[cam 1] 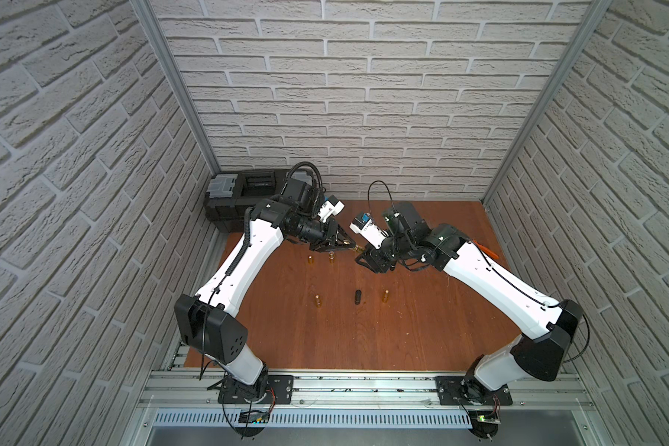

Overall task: Open the lipstick cap
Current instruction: Open the cover of the lipstick.

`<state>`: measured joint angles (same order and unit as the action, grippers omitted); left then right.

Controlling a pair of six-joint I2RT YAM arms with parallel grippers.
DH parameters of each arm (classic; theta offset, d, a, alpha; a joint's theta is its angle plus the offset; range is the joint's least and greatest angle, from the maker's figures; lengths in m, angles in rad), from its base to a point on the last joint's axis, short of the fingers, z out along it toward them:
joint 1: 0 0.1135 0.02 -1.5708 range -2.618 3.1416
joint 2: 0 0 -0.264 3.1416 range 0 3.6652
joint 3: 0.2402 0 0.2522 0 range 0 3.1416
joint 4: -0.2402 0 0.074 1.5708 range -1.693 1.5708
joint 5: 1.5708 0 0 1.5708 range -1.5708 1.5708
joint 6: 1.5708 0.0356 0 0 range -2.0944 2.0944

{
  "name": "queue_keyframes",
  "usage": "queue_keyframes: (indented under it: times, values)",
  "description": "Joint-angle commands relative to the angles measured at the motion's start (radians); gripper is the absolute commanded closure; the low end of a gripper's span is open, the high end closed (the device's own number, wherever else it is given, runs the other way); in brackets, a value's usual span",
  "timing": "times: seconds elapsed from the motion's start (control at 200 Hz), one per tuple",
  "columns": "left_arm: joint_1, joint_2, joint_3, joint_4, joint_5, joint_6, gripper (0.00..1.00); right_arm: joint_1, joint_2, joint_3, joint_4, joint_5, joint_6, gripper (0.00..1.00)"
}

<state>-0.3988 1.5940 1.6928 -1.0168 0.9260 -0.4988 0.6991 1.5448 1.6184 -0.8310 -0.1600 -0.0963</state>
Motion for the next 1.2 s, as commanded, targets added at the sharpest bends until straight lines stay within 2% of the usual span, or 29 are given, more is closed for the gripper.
queue_keyframes:
  times: [0.0, 0.065, 0.235, 0.285, 0.59, 0.825, 0.87, 1.05, 1.195]
  values:
    - [0.009, -0.017, 0.001, 0.015, 0.025, 0.009, 0.84, 0.009, -0.015, 0.026, 0.01, -0.013, -0.015, 0.58]
    - [0.009, -0.014, 0.002, 0.015, 0.026, 0.009, 0.84, 0.008, -0.017, 0.027, 0.01, -0.018, -0.013, 0.71]
    - [0.009, -0.01, 0.003, 0.012, 0.033, 0.014, 0.84, 0.009, -0.014, 0.025, 0.011, -0.018, -0.015, 0.74]
    - [0.01, -0.011, 0.001, 0.009, 0.033, 0.017, 0.83, 0.009, -0.012, 0.026, 0.012, -0.024, -0.018, 0.79]
    - [0.012, -0.008, -0.033, 0.051, 0.073, -0.014, 0.83, 0.009, -0.01, 0.028, 0.024, -0.002, -0.021, 0.74]
    - [0.011, 0.0, -0.033, 0.056, 0.09, -0.02, 0.84, 0.008, -0.009, 0.034, 0.038, 0.037, -0.029, 0.66]
    - [0.011, -0.002, -0.035, 0.062, 0.092, -0.024, 0.84, 0.008, -0.009, 0.036, 0.042, 0.037, -0.028, 0.61]
    - [0.012, 0.004, -0.037, 0.064, 0.096, -0.026, 0.84, 0.009, -0.006, 0.04, 0.053, -0.001, -0.035, 0.66]
    - [0.012, 0.009, -0.034, 0.063, 0.096, -0.024, 0.84, 0.008, 0.007, 0.064, 0.029, -0.04, -0.047, 0.76]
